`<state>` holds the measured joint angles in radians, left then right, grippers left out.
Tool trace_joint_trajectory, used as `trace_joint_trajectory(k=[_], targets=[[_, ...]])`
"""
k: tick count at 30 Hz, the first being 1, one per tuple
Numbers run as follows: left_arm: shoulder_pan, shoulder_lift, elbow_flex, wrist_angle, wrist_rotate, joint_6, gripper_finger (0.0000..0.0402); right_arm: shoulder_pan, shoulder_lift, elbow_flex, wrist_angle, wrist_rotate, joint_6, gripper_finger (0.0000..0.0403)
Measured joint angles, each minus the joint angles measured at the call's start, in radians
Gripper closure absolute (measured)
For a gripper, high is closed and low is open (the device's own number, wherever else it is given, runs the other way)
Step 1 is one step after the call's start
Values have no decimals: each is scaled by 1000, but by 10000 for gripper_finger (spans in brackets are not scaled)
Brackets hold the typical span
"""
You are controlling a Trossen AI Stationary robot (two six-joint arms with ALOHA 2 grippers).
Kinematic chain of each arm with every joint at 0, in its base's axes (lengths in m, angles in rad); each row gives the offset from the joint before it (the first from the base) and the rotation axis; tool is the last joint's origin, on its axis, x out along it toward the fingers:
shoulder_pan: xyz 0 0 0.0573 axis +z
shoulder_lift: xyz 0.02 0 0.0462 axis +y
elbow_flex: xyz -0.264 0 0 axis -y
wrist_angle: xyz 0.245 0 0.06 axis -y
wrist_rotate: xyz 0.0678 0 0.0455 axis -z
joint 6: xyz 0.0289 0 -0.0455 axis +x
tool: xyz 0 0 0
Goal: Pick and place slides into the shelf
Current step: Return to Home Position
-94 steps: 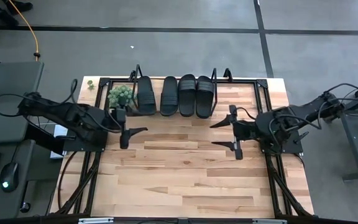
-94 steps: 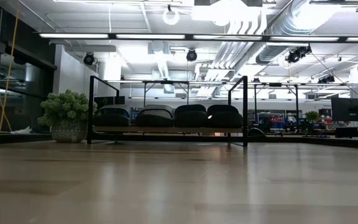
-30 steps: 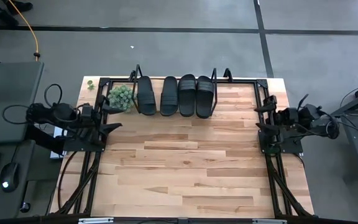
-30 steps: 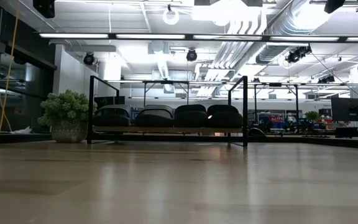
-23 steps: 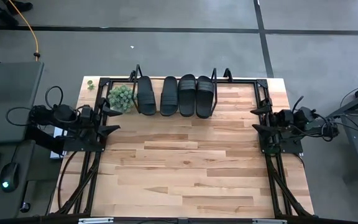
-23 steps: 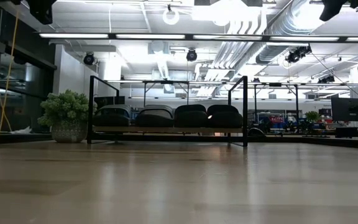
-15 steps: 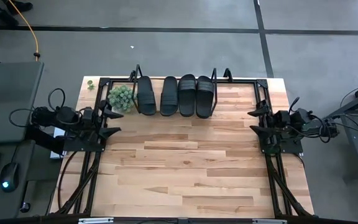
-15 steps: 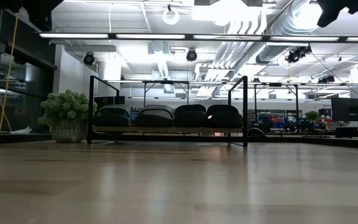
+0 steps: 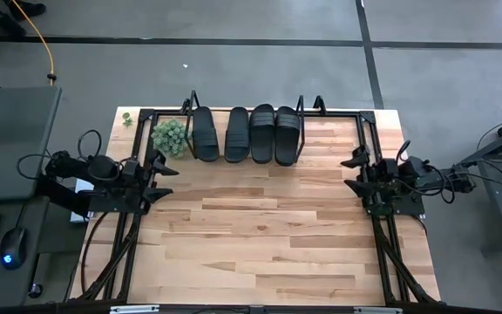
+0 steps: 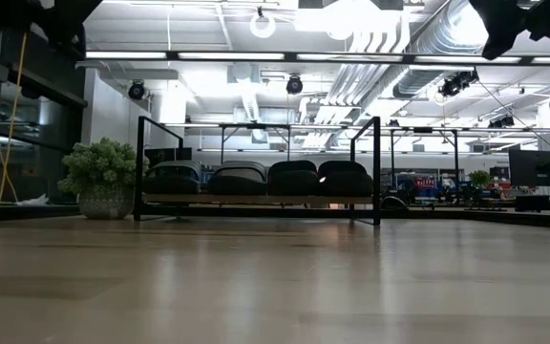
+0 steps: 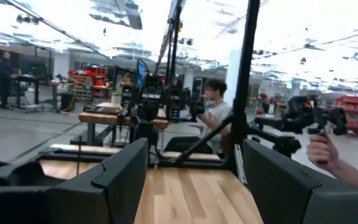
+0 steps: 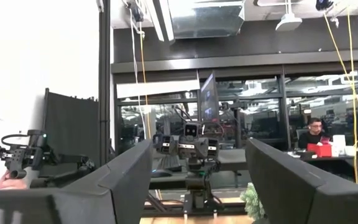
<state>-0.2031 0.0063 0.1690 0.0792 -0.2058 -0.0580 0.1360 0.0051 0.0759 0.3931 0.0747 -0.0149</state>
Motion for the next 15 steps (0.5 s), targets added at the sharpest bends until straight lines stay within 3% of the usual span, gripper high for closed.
trace_joint_trajectory(k=[8, 15], targets=[[0, 0, -29, 10, 24, -19, 156, 0, 0, -11, -3, -22, 42, 155], [0, 0, -127, 174, 37, -26, 156, 0, 0, -11, -13, -72, 42, 155]])
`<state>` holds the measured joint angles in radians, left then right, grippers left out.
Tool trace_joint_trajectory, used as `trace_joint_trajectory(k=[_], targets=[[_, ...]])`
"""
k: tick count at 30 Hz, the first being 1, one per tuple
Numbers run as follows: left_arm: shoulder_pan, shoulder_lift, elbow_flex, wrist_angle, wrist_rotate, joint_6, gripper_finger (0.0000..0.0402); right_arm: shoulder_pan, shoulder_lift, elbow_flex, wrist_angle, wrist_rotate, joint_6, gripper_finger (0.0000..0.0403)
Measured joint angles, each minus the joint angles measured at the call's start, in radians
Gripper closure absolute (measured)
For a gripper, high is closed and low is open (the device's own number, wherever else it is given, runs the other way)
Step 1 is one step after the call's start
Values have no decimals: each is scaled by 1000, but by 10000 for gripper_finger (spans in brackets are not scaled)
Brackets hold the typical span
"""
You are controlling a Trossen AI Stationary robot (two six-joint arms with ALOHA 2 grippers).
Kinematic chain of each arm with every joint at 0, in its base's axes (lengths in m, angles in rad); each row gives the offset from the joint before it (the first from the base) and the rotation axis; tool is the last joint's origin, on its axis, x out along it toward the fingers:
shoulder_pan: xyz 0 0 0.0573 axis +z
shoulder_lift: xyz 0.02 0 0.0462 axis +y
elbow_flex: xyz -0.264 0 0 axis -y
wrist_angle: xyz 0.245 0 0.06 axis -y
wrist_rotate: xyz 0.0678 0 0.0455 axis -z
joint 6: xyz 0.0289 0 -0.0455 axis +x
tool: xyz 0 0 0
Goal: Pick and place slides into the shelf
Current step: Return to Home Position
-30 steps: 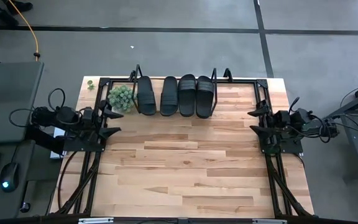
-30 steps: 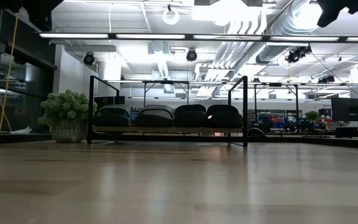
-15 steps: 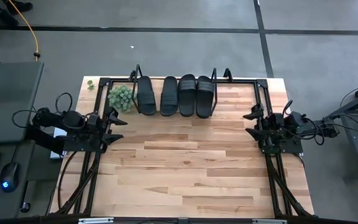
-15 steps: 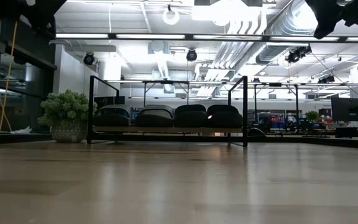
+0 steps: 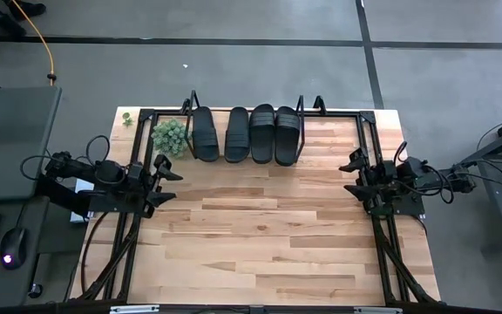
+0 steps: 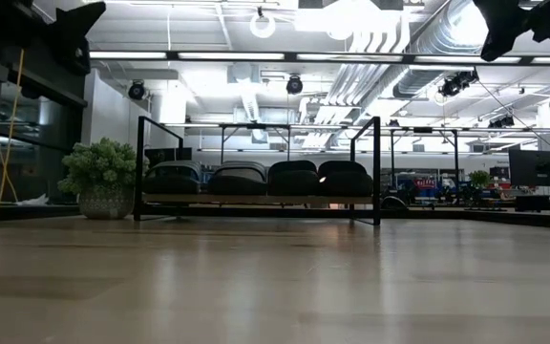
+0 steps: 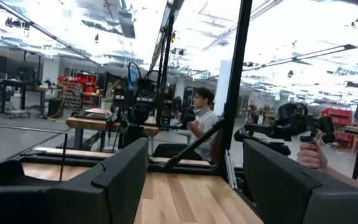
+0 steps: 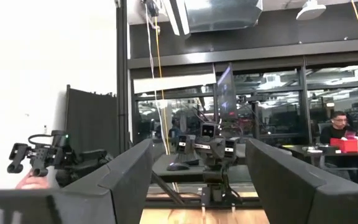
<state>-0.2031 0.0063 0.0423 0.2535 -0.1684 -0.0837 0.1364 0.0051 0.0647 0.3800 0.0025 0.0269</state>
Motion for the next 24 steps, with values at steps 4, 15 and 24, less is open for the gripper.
trace_joint_trajectory(k=[4, 15, 24], targets=[[0, 0, -26, 35, 0, 0, 156, 0, 0, 0, -27, 0, -2, 155], [0, 0, -34, 12, 0, 0, 156, 0, 0, 0, -65, 0, -1, 155], [0, 0, -34, 5, 0, 0, 156, -1, 0, -55, 0, 95, 0, 155]])
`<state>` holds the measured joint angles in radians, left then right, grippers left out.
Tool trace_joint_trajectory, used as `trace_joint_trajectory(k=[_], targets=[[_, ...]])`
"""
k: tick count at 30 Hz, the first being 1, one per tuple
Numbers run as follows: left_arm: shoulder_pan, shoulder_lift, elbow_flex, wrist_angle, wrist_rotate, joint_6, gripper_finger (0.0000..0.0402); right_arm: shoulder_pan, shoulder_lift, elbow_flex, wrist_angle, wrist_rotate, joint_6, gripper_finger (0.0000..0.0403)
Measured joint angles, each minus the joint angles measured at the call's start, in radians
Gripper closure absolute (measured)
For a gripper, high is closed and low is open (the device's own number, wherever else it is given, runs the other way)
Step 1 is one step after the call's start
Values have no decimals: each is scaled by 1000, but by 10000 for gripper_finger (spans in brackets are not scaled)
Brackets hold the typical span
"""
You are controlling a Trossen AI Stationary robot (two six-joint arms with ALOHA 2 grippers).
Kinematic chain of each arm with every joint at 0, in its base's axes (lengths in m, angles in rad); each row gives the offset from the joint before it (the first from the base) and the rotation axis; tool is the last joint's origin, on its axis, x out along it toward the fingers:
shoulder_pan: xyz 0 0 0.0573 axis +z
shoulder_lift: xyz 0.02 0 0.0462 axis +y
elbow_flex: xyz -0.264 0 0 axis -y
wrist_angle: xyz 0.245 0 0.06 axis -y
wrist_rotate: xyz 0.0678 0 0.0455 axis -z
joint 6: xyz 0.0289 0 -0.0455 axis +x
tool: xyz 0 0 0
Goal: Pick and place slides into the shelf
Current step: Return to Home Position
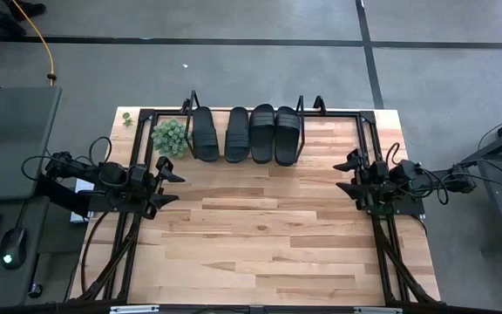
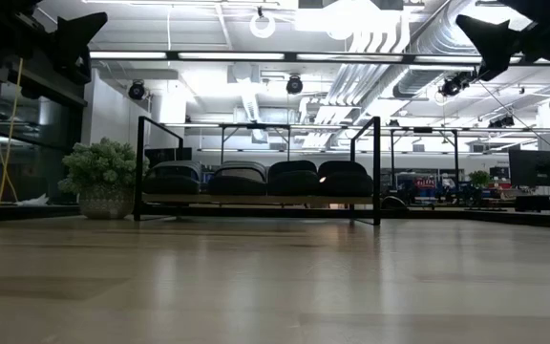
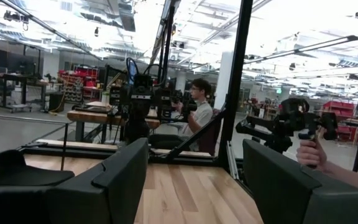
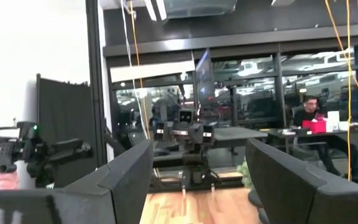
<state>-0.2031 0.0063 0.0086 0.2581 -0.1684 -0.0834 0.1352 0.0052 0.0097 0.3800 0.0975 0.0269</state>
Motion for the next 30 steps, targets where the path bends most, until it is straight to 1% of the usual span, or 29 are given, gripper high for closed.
trace_joint_trajectory(k=[6, 11, 16, 18, 21, 30], targets=[[0, 0, 0, -29, -9, 0, 156, 0, 0, 0, -64, -2, 0, 155], [0, 0, 0, -71, -23, 8, 156, 0, 0, 0, -165, -2, -14, 155], [0, 0, 0, -184, -27, 56, 156, 0, 0, 0, -305, -2, -44, 155], [0, 1, 0, -212, -46, 60, 156, 0, 1, -1, -354, -4, -61, 155], [0, 2, 0, -208, -53, 67, 156, 0, 14, 0, -356, -32, -93, 155], [0, 3, 0, -209, -51, 76, 156, 0, 22, 0, -356, -32, -96, 155]])
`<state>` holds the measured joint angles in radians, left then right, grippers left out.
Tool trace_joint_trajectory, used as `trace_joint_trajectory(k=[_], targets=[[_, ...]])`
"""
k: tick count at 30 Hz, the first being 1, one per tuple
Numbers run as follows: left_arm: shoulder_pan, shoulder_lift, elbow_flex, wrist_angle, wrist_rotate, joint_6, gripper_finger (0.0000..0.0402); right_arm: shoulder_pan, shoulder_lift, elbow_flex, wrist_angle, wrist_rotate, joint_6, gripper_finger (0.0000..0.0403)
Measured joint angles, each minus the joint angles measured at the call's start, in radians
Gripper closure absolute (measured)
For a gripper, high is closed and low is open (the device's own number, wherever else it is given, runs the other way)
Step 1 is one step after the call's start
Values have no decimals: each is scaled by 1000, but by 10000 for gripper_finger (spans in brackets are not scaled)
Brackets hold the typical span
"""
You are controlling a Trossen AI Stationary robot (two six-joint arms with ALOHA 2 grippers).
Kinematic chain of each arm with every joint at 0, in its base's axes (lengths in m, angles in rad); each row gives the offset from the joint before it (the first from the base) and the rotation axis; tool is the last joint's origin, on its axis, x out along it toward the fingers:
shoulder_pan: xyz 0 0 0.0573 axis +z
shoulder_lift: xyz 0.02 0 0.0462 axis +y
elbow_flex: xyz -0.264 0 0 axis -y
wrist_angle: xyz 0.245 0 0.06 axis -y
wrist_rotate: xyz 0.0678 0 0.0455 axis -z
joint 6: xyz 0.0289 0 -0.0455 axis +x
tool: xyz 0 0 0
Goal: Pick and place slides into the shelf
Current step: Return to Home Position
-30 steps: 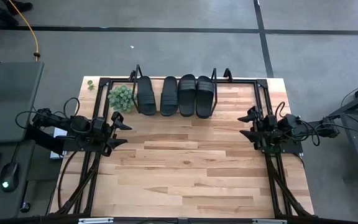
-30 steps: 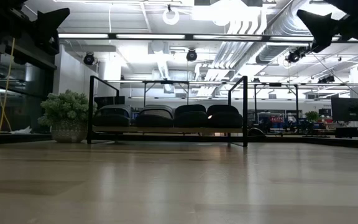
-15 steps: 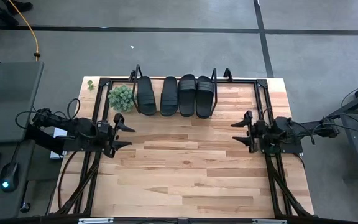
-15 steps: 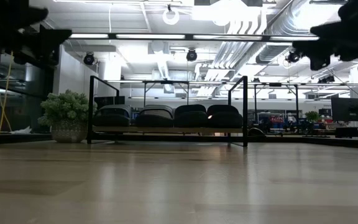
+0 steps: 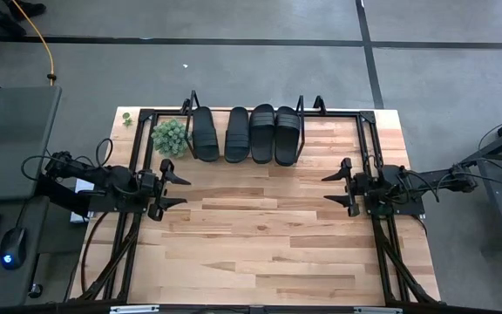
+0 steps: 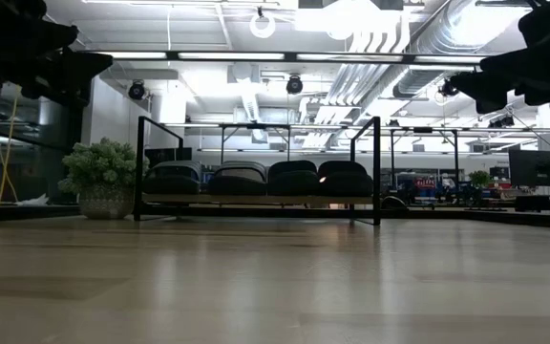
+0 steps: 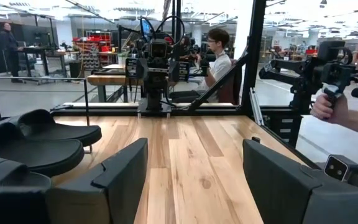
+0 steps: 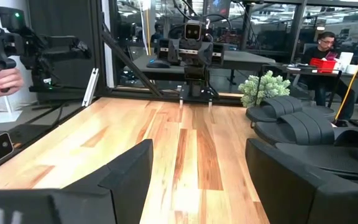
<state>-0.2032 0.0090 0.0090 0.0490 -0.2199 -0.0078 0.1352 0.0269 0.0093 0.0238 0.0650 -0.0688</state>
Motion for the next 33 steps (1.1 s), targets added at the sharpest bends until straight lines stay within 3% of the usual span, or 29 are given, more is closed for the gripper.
trace_joint_trajectory(k=[13, 33], targets=[[0, 66, 0, 1, 0, 54, 156, 0, 0, 0, -1, -3, 0, 155], [0, 68, 0, 2, -1, 48, 156, 0, 0, 0, -1, -2, 43, 155]])
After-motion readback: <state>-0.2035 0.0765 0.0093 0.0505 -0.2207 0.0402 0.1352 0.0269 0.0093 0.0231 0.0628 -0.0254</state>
